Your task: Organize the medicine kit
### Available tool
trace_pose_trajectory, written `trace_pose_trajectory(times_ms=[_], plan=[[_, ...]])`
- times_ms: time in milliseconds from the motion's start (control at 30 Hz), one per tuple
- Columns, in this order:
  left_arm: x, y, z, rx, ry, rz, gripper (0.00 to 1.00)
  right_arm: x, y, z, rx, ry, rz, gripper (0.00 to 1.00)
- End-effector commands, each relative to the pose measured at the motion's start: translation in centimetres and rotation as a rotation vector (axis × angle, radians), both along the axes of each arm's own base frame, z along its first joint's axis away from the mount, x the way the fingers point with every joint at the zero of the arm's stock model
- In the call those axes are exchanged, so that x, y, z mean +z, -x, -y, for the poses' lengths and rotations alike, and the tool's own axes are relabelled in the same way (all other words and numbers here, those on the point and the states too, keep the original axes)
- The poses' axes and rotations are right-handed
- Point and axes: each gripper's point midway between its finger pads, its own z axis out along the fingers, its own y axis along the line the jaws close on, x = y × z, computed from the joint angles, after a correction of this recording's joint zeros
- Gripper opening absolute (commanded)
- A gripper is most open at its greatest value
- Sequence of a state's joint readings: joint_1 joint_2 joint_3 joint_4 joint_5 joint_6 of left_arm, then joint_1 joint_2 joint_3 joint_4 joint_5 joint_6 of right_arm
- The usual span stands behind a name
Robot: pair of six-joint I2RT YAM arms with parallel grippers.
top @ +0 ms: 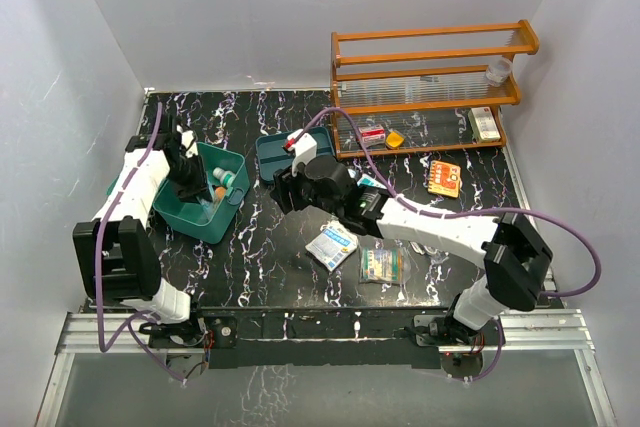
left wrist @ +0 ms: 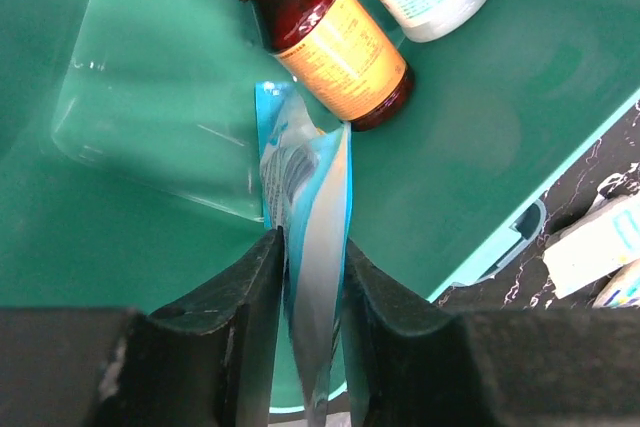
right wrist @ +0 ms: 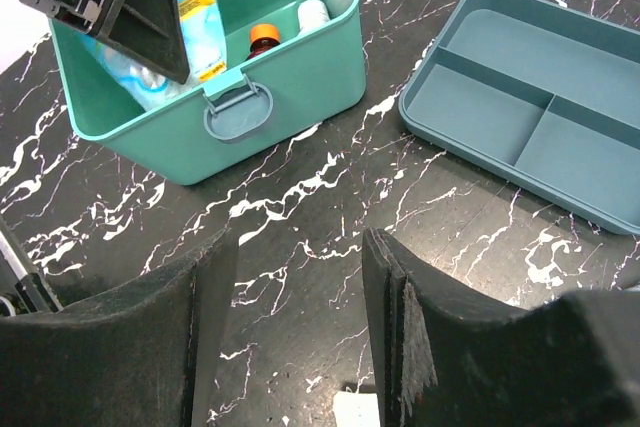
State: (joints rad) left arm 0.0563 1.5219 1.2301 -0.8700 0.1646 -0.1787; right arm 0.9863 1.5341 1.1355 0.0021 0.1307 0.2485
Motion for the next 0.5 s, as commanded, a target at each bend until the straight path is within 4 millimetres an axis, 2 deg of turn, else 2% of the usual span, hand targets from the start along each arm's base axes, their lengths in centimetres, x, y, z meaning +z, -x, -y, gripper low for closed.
trace_pose_trajectory(times_ms=[0, 133, 233, 367, 467], plan=[[-0.5, 0.3, 0.1, -0.004, 0.008, -0.002, 0.29, 2.5, -0.9, -1.1, 0.012, -0.056, 0.036, 0.50], [-1.3, 0.7, -0.8, 0.021, -0.039, -0.025, 0.41, 2.3, -1.0, -1.1, 0.014, -0.052, 0.034, 0.50], [-1.3, 0.9, -2.7, 0.058, -0.143, -0.059, 0.51, 2.2, -1.1, -0.9, 0.007, -0.053, 0.032, 0.50], [-0.2, 0.8, -4.1, 0.102, -0.222, -0.050, 0.58, 2.1, -1.2, -0.7, 0.003, -0.057, 0.030, 0.50], [0.7, 0.8, -4.9, 0.123, -0.261, -0.034, 0.59, 2.2, -1.2, -0.6, 0.003, -0.059, 0.028, 0.50]])
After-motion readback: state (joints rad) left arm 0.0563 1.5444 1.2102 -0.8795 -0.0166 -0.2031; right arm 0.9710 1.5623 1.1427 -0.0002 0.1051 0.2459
